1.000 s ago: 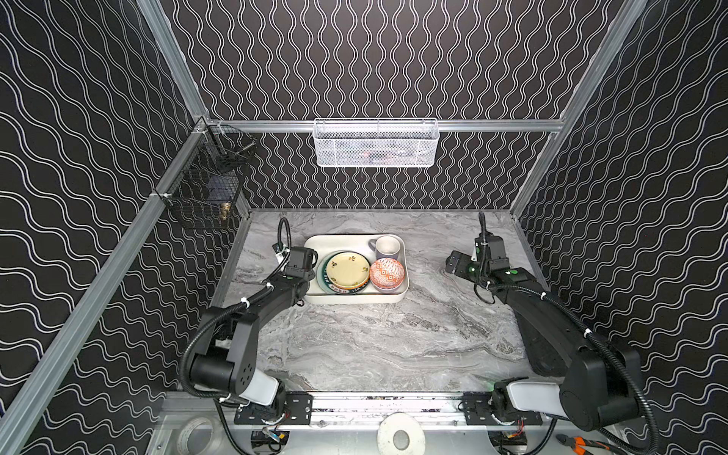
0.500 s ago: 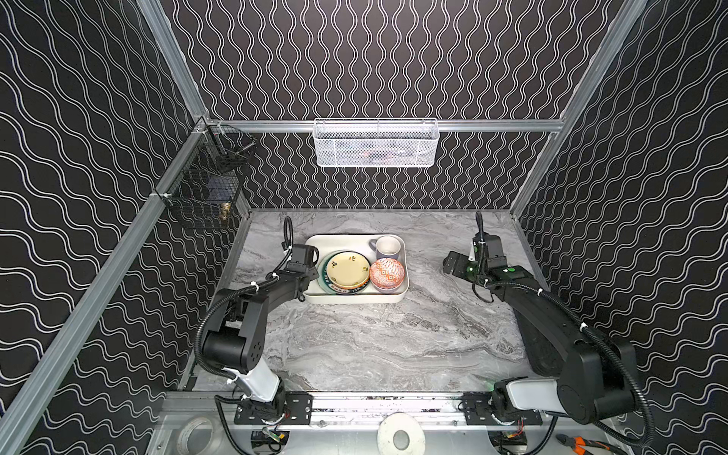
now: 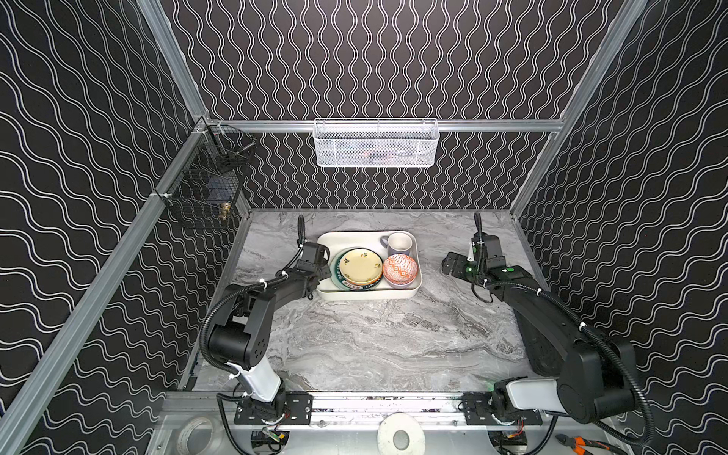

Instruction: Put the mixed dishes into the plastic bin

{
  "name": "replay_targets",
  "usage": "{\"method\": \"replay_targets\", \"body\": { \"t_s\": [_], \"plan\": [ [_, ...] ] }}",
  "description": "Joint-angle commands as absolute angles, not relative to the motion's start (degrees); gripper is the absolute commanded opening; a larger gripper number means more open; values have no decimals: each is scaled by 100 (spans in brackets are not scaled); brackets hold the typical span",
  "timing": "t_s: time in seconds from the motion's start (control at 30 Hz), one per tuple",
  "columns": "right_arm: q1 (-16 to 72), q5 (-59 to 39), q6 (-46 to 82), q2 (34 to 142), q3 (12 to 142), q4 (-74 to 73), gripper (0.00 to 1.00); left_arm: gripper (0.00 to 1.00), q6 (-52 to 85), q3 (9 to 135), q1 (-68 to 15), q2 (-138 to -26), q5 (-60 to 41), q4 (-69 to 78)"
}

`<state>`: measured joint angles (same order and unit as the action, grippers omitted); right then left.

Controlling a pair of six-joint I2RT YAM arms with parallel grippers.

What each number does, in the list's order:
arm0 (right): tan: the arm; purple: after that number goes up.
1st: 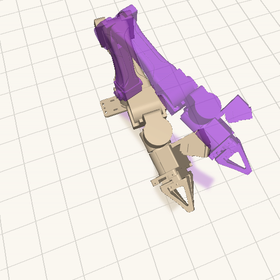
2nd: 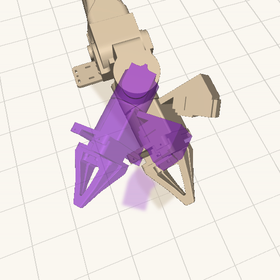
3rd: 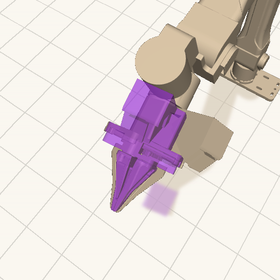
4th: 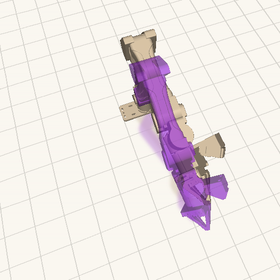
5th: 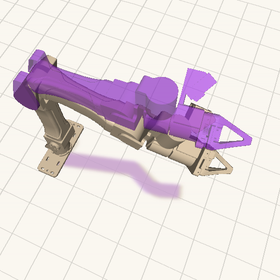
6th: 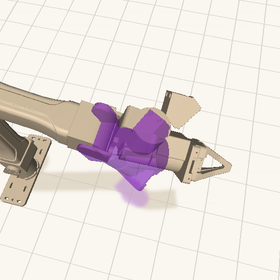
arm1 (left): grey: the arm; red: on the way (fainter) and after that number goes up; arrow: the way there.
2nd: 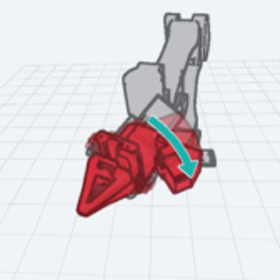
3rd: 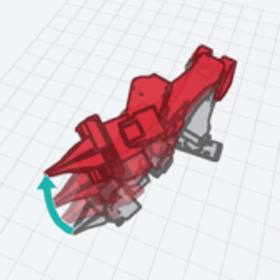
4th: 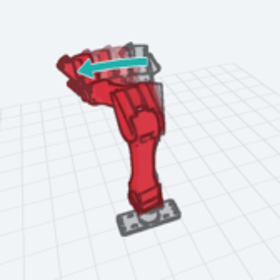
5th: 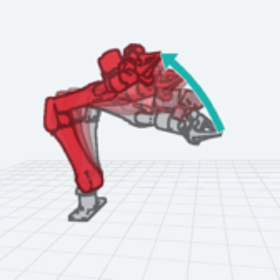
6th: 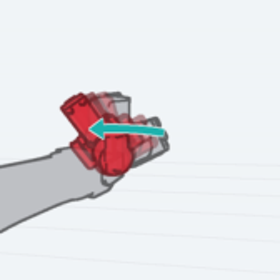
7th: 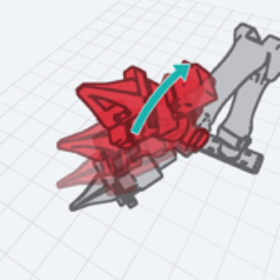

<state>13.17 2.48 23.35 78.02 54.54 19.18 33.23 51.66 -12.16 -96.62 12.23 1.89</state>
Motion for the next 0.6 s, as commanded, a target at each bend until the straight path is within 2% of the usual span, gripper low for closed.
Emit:
{"method": "replay_targets", "body": {
  "t_s": [0.0, 0.27, 0.4, 0.43, 0.47, 0.5, 0.53, 0.57],
  "plan": [
    [1333, 242, 2325, 7787, 5484, 1964, 99, 32, 3447, 5308, -1394, -9709, 976, 79],
    [1336, 277, 2291, 7717, 5485, 2030, 99, 32, 3412, 5726, -1703, -10169, 897, 82],
    [1343, 311, 2294, 7707, 5472, 2030, 99, 37, 3332, 5895, -1704, -10256, 1014, -34],
    [1335, 392, 2317, 7706, 5473, 2031, 99, 43, 3305, 5902, -1705, -10213, 1108, -87],
    [1333, 493, 2326, 7703, 5450, 2003, 99, 58, 3261, 5885, -1705, -10142, 1251, -136],
    [1323, 632, 2333, 7706, 5416, 1930, 99, 81, 3185, 5818, -1705, -10005, 1459, -133],
    [1306, 768, 2350, 7716, 5369, 1837, 99, 98, 3118, 5710, -1705, -9851, 1664, -112],
    [1272, 918, 2379, 7730, 5309, 1699, 99, 98, 2972, 5561, -1705, -9666, 2011, -25]
  ]
}}
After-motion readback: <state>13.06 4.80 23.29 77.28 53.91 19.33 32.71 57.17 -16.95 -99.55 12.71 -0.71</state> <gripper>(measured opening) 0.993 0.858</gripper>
